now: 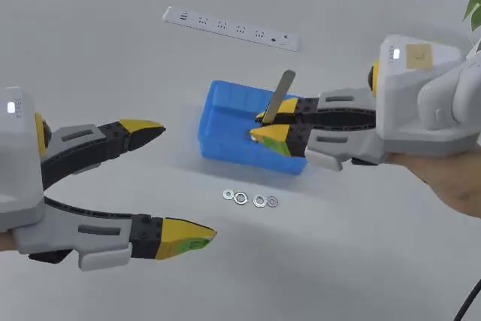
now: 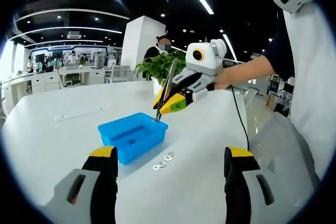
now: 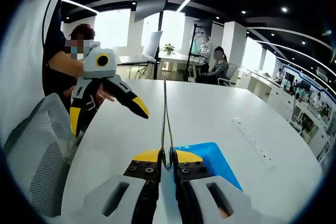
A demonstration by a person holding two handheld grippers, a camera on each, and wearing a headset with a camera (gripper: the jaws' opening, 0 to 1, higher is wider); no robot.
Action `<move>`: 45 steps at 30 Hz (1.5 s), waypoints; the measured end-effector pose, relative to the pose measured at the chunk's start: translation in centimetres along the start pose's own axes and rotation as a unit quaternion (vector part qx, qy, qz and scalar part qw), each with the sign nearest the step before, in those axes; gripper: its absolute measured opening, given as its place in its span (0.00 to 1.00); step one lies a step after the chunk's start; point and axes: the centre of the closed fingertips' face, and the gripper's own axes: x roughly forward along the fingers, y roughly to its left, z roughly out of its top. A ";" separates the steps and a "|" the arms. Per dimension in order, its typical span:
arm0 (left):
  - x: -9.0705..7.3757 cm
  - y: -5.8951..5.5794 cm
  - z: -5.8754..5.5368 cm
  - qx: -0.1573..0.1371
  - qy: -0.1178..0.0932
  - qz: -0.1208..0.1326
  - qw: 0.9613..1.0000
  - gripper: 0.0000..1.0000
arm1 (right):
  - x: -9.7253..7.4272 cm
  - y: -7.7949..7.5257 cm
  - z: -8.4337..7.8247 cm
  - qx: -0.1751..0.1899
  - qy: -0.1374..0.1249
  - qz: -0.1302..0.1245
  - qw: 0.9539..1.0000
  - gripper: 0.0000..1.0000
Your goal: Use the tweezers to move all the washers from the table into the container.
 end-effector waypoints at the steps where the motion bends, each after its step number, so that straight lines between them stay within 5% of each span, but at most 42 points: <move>1: 0.0 -0.1 -0.1 0.001 0.001 -0.001 1.000 0.90 | 0.0 -0.6 0.0 0.003 -0.001 -0.005 1.000 0.09; 7: -0.4 1.2 -0.6 -0.005 0.000 0.020 1.000 0.99 | 0.7 -4.5 -1.0 0.045 -0.014 -0.039 0.998 0.09; 14: -1.3 2.3 -0.3 -0.004 -0.001 0.049 0.999 0.99 | 3.0 -7.0 -4.0 0.096 -0.008 -0.056 0.994 0.09; 25: -1.8 1.4 -1.3 0.009 0.025 0.050 0.998 0.99 | 4.9 -6.4 -8.1 0.102 0.042 -0.045 0.993 0.09; 45: -1.5 1.1 -1.7 -0.003 0.036 0.041 0.999 0.99 | 5.6 -5.9 -9.3 0.118 0.051 -0.035 0.991 0.10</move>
